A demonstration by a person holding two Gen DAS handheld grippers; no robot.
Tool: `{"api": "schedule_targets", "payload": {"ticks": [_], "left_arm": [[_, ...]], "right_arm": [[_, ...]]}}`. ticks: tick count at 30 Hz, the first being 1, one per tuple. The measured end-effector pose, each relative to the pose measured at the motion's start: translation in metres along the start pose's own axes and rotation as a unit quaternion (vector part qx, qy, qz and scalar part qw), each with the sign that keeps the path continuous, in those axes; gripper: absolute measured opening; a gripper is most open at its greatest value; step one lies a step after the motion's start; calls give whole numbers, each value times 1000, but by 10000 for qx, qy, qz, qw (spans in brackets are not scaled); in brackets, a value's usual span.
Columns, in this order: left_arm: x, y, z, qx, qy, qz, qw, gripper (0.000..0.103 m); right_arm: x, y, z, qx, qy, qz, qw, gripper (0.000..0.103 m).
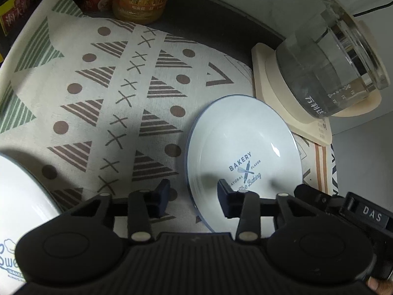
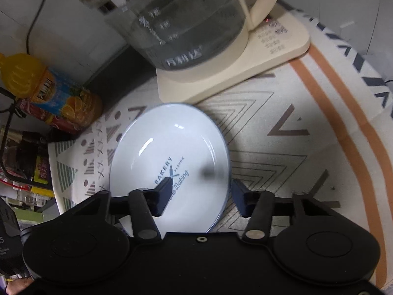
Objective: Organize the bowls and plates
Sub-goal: 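Move both grippers to the small white 'BAKERY' plate and grasp its rim, then lift the 'BAKERY' plate with both grippers and carry it over the 'Sweet' plate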
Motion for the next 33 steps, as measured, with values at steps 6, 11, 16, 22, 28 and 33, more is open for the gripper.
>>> {"api": "schedule_targets", "payload": {"ticks": [6,11,16,22,28,33], "left_arm": [[4,5,13,63,243,-169,9995,26],[3,4,17,130,249,-156,9995,23],[2,-1,20,82,235,-118,9996,13],[-6,-5,5,134,-92,64,9998,11],[-14,-3,-15,237,-351,94,9991,10],[-16,1,-37,302,-561,81,9979,10]], "right_arm": [[5,-4,20,47,388,-25,9992,41],[7,-7,27,11,555,93,9984,36],[5,-7,23,67,329,-257,9991,18],[-2,4,4,-178,-110,-418,9989,11],[-2,24,-14,-211,-401,-608,9971,12],[1,43,-29,-273,-600,-662,9956,12]]}}
Point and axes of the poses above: each gripper's, at about its wrist camera, not at the fingertips, and z roughly the way its jaws point, y to its left, x to its underside, the point moved 6 cm from there along z, roughly the way its jaws point, and after that the axes turned 6 degrees about -y, right-handed, at the moved point
